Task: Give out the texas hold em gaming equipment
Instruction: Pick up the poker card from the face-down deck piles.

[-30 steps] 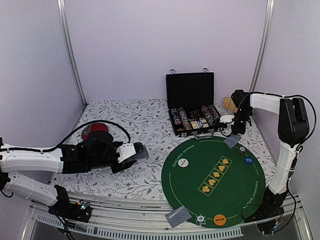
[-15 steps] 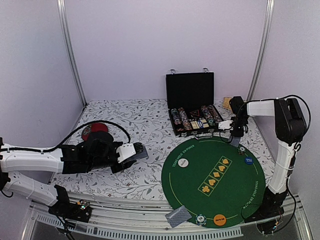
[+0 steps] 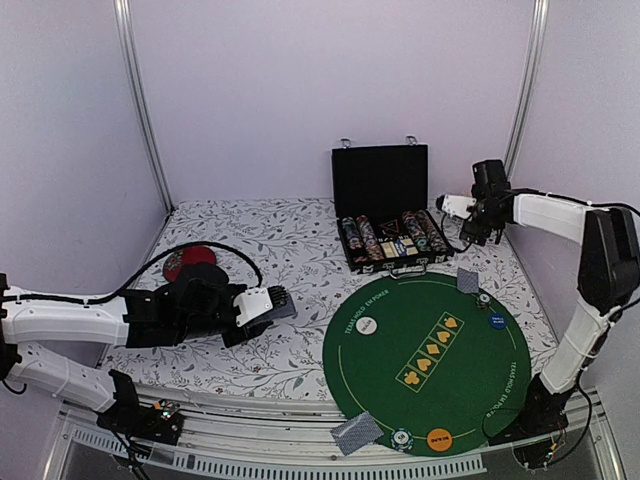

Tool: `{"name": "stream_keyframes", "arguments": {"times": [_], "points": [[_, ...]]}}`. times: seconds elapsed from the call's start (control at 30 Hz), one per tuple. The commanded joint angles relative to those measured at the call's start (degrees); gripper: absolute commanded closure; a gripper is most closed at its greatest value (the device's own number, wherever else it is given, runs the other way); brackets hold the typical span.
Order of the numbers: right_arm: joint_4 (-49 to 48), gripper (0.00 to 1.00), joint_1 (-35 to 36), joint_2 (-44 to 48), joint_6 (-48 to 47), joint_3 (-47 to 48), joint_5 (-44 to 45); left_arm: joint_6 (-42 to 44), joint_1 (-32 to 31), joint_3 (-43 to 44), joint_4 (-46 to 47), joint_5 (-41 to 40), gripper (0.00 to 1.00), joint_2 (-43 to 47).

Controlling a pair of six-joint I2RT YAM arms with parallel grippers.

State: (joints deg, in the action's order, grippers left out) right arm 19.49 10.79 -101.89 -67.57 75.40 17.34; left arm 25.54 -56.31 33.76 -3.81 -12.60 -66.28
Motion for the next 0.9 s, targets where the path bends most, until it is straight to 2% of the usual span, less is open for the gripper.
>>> {"name": "stream_keyframes", "arguments": {"times": [0.0,0.07,0.13,0.2,0.23,0.27,0.3,0.37,0.47,0.57,0.87], "points": [[-14.14,0.01,3.78,11.20,13.28,1.66,3.02,0.64,-0.71,-0.29,1.35,-0.66,0.47,0.08],[-10.20,0.01,4.57,14.06,26.87,5.96,0.07,0.65,-0.72,-0.27,1.44,-0.85,0.47,0.12],[-3.97,0.01,4.60,16.22,40.10,10.03,-10.98,0.67,-0.71,-0.36,1.65,-1.13,0.47,0.19],[-3.66,0.01,4.59,19.44,47.74,8.51,-28.19,0.76,-0.68,-0.43,1.85,-1.47,0.47,0.19],[-6.42,0.01,4.62,21.28,50.22,5.87,-36.94,0.78,-0.67,-0.45,1.94,-1.65,0.47,0.19],[-10.84,0.01,4.64,22.78,56.50,2.77,-47.69,0.75,-0.71,-0.45,2.08,-1.85,0.47,0.19],[-18.32,0.01,4.69,23.81,63.12,-1.11,-54.69,0.86,-0.70,-0.51,2.26,-2.13,0.47,0.19],[-29.38,0.01,5.90,24.21,79.21,-8.14,-62.52,1.08,-0.72,-0.68,2.78,-2.83,0.47,0.19],[-32.93,0.01,13.08,21.91,91.87,-12.55,-61.27,1.34,-0.72,-1.02,3.47,-3.54,0.47,0.06],[-30.68,0.01,20.16,17.50,93.80,-11.70,-59.59,1.56,-0.72,-1.06,3.81,-4.14,0.47,0.01],[-30.13,0.04,31.27,-0.15,101.19,-5.51,-62.82,1.63,-0.76,-1.23,4.25,-4.34,0.47,-0.07]]}}
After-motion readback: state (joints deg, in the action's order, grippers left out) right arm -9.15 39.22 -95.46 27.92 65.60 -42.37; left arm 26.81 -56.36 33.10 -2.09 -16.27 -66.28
